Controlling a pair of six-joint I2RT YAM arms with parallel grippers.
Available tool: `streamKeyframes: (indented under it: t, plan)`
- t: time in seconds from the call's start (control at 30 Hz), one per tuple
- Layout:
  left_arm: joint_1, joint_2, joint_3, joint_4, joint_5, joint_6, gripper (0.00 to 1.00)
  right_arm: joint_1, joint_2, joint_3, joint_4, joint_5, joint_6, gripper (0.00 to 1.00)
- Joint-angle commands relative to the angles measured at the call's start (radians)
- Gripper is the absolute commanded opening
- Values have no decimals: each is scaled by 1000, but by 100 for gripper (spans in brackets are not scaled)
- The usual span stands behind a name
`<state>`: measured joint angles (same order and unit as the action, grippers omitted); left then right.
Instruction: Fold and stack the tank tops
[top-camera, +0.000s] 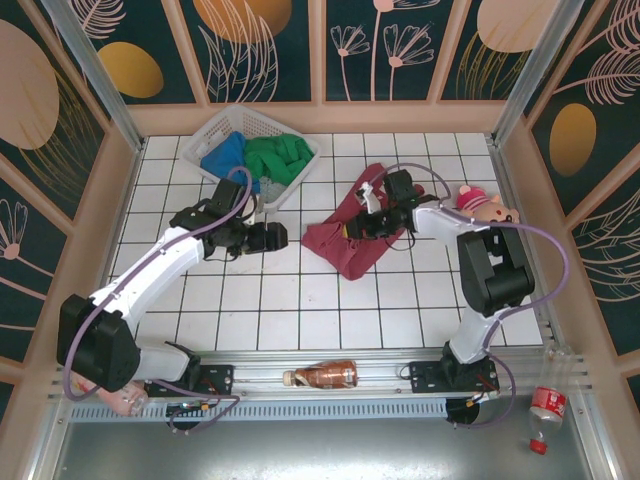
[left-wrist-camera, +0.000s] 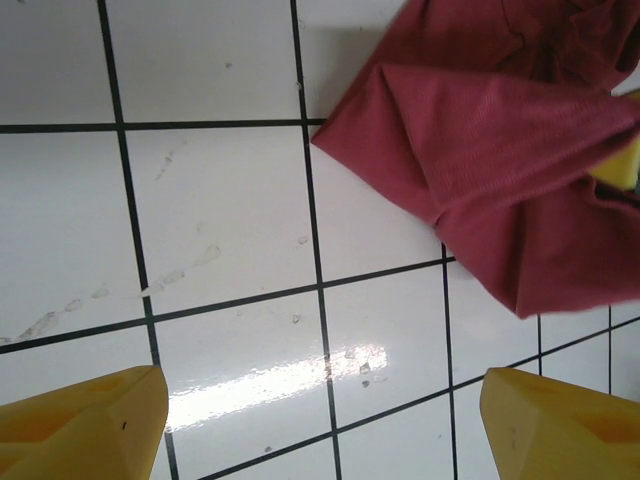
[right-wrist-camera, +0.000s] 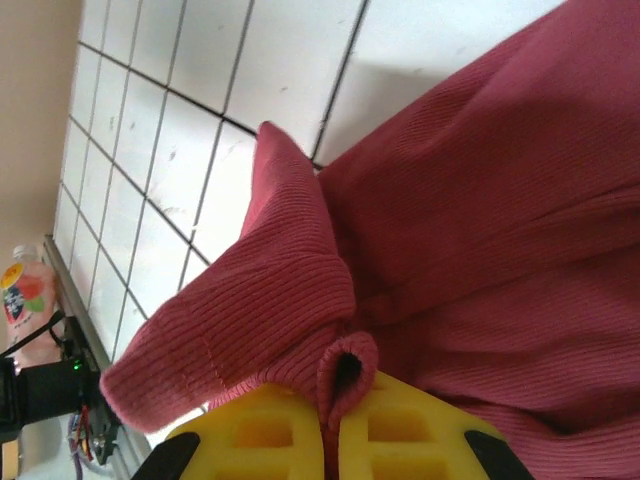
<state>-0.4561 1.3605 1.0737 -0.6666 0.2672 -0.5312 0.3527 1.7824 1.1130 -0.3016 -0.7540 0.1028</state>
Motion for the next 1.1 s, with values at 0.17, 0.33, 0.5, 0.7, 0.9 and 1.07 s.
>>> streamKeyframes:
  t: [0.17, 0.33, 0.5, 0.7, 0.9, 1.07]
  plan:
    - [5, 61, 9, 53, 85, -2, 81, -77, 86, 109, -162, 24, -152, 3]
    - [-9, 109, 24, 87, 110, -5, 81, -95, 132, 158, -178, 64, -191, 5]
    - [-39, 170, 38, 130, 132, -9, 81, -101, 171, 203, -188, 117, -228, 6]
    - [-79, 262, 90, 162, 143, -5, 81, -106, 189, 208, -185, 163, -249, 14]
    - [-112, 331, 128, 215, 163, -23, 80, -106, 144, 207, -115, 240, -271, 28]
    - [-143, 396, 150, 264, 178, -40, 80, -106, 124, 211, -126, 376, -302, 28]
